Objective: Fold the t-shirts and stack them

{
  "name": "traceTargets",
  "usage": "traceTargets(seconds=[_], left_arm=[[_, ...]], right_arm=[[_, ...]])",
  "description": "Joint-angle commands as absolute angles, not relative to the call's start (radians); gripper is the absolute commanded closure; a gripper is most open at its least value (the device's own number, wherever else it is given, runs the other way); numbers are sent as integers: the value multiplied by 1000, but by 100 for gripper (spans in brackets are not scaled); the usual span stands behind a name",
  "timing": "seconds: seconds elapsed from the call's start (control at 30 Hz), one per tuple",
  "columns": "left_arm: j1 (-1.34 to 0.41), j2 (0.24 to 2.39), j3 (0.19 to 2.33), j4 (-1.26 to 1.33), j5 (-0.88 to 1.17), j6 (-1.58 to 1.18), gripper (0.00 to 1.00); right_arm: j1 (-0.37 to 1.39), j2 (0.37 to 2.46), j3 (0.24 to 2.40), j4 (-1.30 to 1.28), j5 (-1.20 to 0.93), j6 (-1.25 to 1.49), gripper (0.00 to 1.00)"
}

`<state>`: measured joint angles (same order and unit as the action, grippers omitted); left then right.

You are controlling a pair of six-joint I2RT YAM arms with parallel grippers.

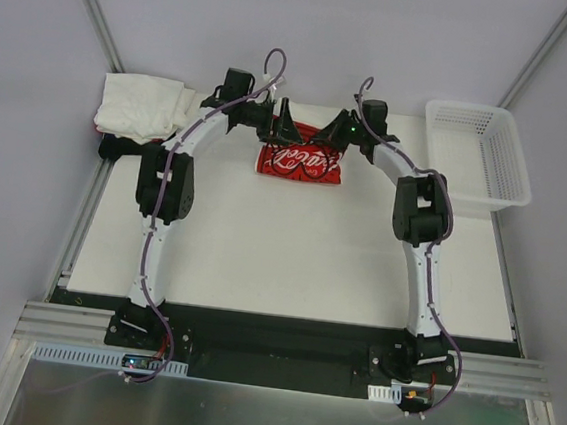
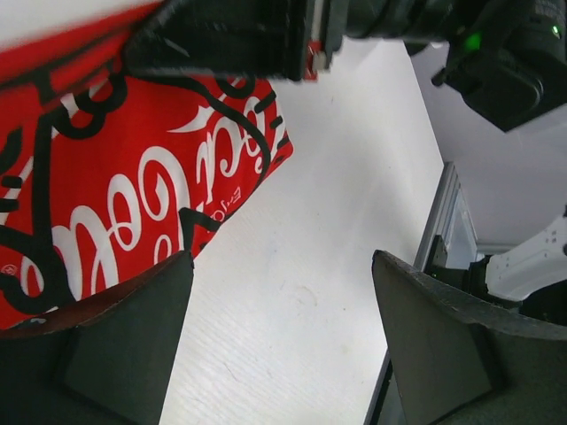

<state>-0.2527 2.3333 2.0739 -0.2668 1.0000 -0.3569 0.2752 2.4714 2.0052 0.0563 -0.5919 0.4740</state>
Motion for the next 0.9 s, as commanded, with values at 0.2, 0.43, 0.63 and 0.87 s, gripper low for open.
traceTargets(seconds=[0.2, 0.43, 0.63, 0.87], left_arm=[[-272, 2315, 2076, -242, 1075, -291, 19], [-273, 2303, 2049, -242, 1058, -304, 20], [-278, 2307, 2051, -242, 1051, -310, 20], [-295, 2329, 2052, -235, 1042, -310, 20]], right_arm=[[167, 2674, 2329, 54, -606, 610, 99], [149, 2674, 2339, 66, -607, 624, 99], [159, 2496, 2127, 138, -658, 643, 99], [225, 2284, 1754, 276, -660, 653, 99]])
